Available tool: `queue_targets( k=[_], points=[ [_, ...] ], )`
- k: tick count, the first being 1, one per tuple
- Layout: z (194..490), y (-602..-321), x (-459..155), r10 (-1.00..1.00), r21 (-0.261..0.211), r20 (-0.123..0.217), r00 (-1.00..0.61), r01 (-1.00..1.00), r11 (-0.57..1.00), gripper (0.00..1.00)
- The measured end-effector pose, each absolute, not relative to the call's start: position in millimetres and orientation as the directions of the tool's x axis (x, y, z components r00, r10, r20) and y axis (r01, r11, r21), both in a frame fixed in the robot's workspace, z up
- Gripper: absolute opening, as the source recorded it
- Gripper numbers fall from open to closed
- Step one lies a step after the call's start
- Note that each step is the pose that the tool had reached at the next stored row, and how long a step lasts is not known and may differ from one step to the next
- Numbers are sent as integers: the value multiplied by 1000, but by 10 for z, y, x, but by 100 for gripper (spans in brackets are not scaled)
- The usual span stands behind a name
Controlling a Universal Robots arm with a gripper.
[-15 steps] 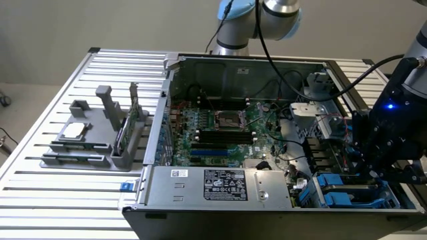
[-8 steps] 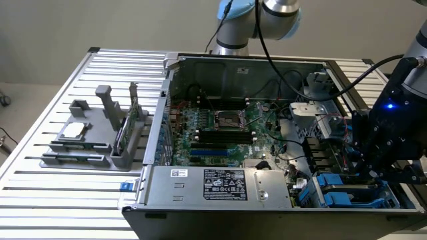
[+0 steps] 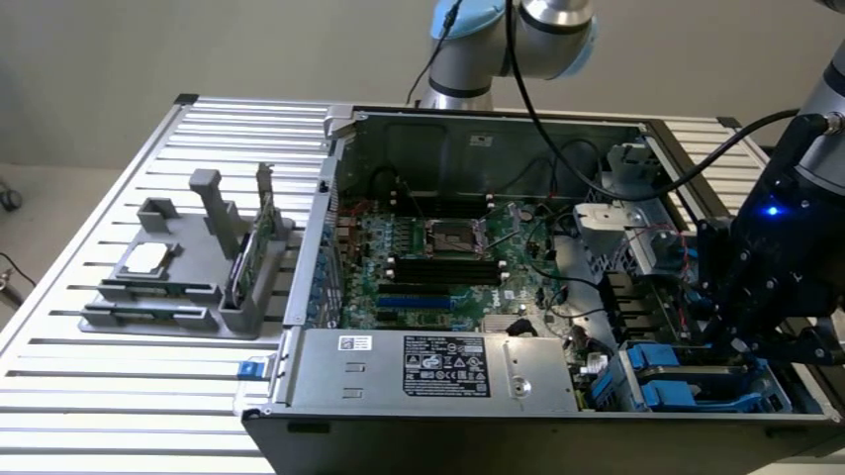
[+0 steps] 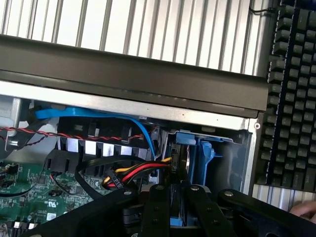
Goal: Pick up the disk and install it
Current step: 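Insert the first disk wire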
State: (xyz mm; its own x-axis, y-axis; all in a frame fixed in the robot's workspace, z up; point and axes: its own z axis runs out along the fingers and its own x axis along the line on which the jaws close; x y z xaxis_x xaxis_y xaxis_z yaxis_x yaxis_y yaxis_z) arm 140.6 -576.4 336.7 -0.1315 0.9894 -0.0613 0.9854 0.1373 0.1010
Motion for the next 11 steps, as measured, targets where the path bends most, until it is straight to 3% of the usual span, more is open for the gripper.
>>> queue_targets(
  k=[11],
  points=[
    [3359, -5764, 1411, 991, 101, -61, -117, 987, 123, 18]
  ],
)
